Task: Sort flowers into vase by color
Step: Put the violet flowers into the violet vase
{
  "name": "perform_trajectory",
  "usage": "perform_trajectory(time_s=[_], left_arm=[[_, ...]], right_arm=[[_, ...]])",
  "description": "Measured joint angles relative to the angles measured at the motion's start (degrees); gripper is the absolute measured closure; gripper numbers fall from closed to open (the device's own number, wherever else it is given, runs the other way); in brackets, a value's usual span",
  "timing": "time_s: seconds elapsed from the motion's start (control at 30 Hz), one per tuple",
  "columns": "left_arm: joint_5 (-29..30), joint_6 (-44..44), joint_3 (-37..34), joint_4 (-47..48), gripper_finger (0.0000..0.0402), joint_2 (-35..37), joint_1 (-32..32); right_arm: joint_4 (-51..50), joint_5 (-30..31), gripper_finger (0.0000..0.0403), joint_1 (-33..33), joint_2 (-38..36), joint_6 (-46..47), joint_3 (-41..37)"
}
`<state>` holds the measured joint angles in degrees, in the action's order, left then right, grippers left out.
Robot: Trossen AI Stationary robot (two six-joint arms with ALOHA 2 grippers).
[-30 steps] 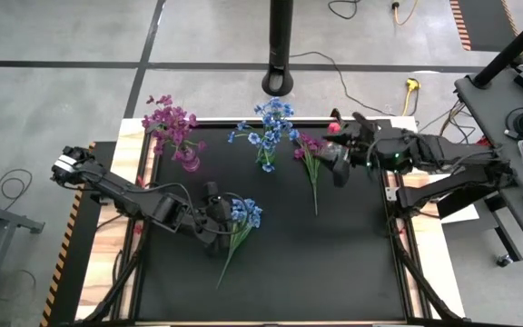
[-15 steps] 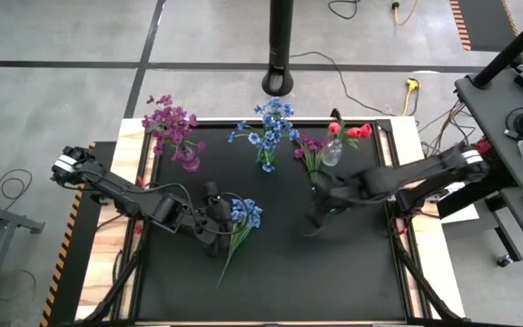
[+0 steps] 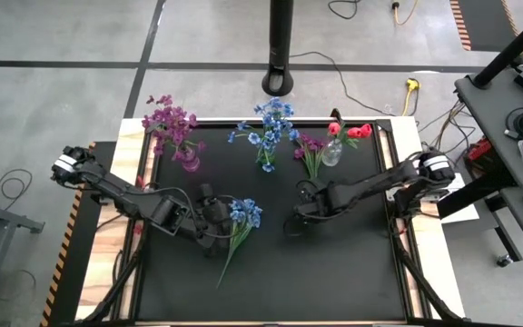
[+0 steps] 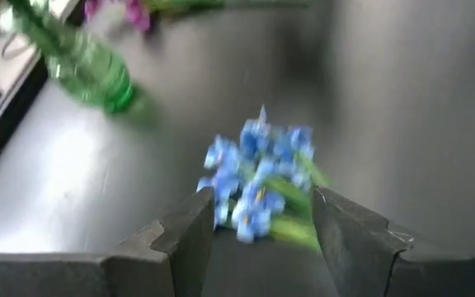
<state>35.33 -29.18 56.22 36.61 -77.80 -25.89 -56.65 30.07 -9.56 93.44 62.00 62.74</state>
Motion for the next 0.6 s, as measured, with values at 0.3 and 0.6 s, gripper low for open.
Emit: perform_trajectory(time_s=[0.3,0.6], left_arm=[[-0.32,-12.68,3.42,16.14,0.0214,0.04,-5.1],[1.77,-12.93,3.98,18.82,0.0214,0.07,-10.86]], right_arm=[[22.89,2.41,0.0077,5.32,-2.34,-3.08,-13.13],[43.31,7.57,0.0077,5.61,-0.64,-3.57,-22.16]])
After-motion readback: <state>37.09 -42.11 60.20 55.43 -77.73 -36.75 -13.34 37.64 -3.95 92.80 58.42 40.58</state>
